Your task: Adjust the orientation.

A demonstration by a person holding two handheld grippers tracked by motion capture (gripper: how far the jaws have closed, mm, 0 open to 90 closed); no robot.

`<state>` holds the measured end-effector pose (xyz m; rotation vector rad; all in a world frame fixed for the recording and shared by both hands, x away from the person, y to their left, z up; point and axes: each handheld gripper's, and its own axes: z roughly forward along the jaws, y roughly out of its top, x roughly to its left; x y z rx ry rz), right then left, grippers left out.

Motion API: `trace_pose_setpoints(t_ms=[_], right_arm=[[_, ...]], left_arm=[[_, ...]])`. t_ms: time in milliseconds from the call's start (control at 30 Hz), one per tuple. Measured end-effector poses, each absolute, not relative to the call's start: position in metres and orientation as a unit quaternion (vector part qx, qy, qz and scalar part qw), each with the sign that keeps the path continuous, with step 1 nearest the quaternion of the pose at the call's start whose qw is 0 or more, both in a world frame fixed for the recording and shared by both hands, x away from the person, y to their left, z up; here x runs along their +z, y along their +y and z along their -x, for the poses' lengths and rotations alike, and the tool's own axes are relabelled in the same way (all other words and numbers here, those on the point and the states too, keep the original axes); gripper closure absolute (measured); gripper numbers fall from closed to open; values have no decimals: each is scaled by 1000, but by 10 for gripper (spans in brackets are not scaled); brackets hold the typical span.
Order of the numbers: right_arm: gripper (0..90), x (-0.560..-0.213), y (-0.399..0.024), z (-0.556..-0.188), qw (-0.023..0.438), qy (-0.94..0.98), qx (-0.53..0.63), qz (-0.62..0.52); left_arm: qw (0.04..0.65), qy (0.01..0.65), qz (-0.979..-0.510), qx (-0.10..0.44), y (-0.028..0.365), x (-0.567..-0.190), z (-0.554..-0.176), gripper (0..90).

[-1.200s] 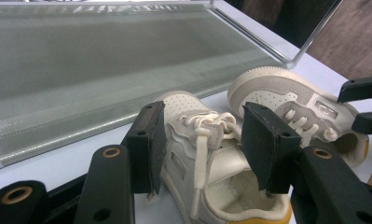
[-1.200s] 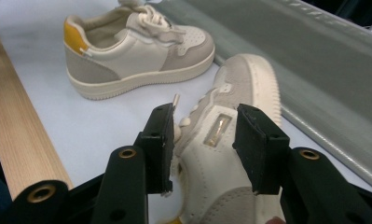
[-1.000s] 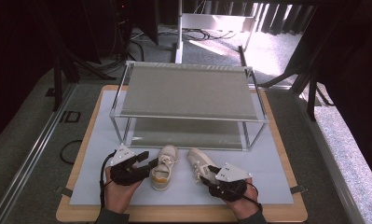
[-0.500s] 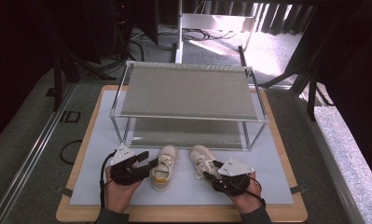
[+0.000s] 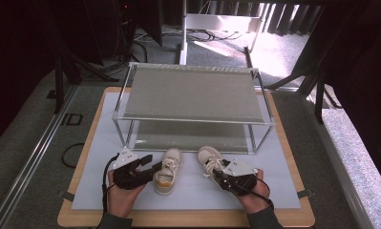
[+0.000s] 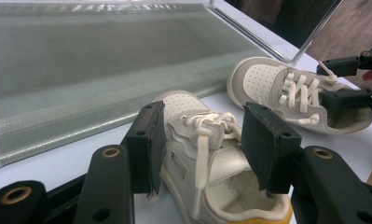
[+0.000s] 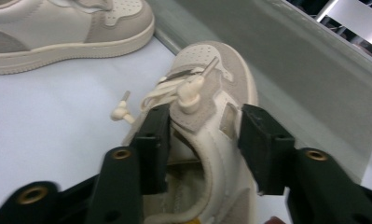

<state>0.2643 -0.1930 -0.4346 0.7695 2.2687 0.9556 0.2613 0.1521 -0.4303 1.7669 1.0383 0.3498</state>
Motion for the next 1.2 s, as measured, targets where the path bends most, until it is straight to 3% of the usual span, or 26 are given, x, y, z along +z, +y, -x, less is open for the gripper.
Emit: trace_pose_setpoints(t_ms=[933, 1067, 1200], right_arm=[[657, -442, -220, -289, 227, 816, 382, -370], [639, -441, -220, -288, 234, 813, 382, -372], [521, -439, -222, -284, 238, 804, 395, -377]], left_arm=[[505, 429, -736, 139, 149, -433, -261, 491], [507, 421, -739, 138, 149, -432, -260, 479], [507, 415, -741, 145, 149, -430, -258, 476]])
